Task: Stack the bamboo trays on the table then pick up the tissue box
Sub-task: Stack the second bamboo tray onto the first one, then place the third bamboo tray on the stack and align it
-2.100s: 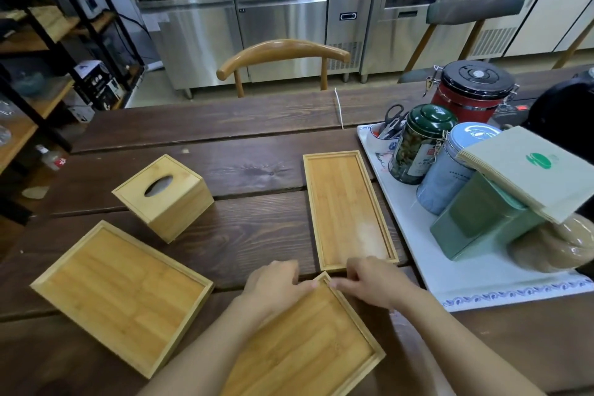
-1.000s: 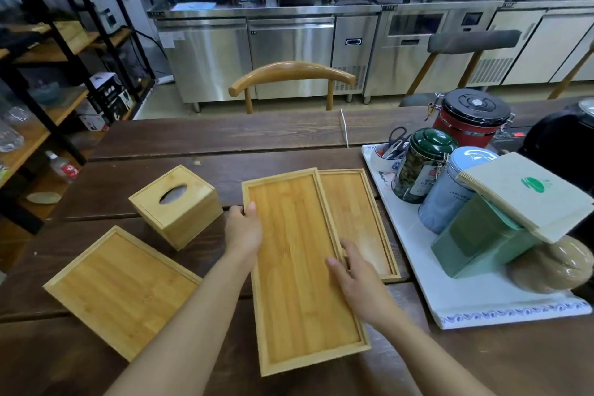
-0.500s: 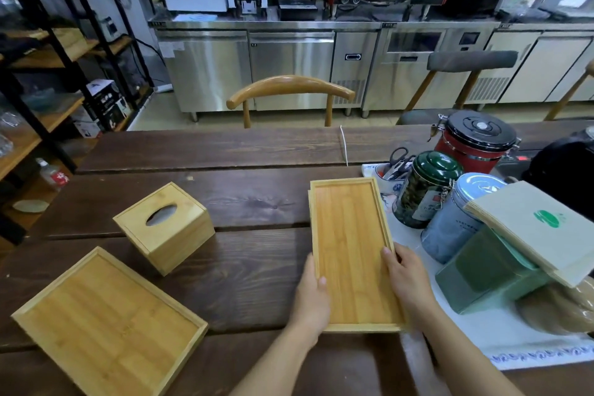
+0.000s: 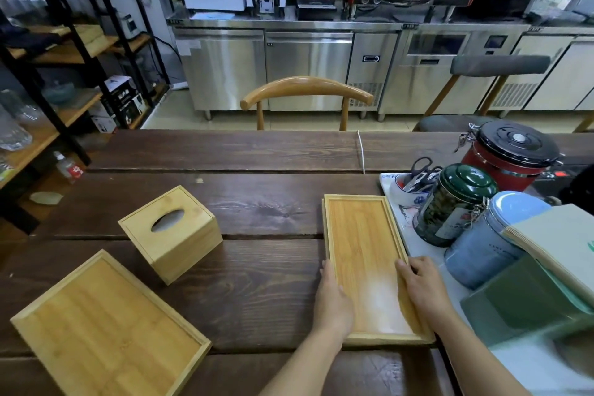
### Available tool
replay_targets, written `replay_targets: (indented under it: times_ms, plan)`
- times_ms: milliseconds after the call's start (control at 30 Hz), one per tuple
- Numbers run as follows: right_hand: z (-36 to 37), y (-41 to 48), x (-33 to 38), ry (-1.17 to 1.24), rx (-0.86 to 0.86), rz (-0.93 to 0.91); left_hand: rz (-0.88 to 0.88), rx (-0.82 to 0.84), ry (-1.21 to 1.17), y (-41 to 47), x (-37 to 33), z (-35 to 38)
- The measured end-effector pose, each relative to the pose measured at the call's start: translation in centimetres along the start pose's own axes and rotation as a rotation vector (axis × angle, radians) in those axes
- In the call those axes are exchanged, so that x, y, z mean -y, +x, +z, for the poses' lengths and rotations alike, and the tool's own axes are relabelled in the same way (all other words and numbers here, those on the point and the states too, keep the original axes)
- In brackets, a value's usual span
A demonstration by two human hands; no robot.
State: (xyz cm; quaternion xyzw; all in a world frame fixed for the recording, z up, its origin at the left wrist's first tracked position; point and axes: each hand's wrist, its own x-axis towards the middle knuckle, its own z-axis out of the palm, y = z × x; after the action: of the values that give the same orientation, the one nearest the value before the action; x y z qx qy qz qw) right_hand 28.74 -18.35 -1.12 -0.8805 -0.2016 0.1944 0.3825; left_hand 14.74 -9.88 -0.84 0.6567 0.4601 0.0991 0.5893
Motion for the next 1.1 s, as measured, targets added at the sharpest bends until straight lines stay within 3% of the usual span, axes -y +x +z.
replay_targets:
  times_ms: [400,533,700,900,1100]
  plan:
    - [0.2,0.2,0.2,-0.108,-0.007,-0.022,0.004,0.017,-0.026,-0.6,0.3,-1.3]
    - [0.0,-0.3,1.7,-0.245,-0.097,-0.079,0.039,0.038,0.097,-0.8,0.4,-3.9]
    - [2.7,-2.1,5.6,-0.387,-0.138,-0.255,0.121,-0.093,0.349,-1.4,1.2,-10.2]
    - [10.1,-6.3,10.8,-0.399,0.131,-0.462,0.086,-0.389,0.551,-4.0,4.8,-20.8]
    - [18.3,-11.8,14.7,-0.469,0.473,-0.552,-0.169,-0.534,0.615,-8.4,10.5,-27.6]
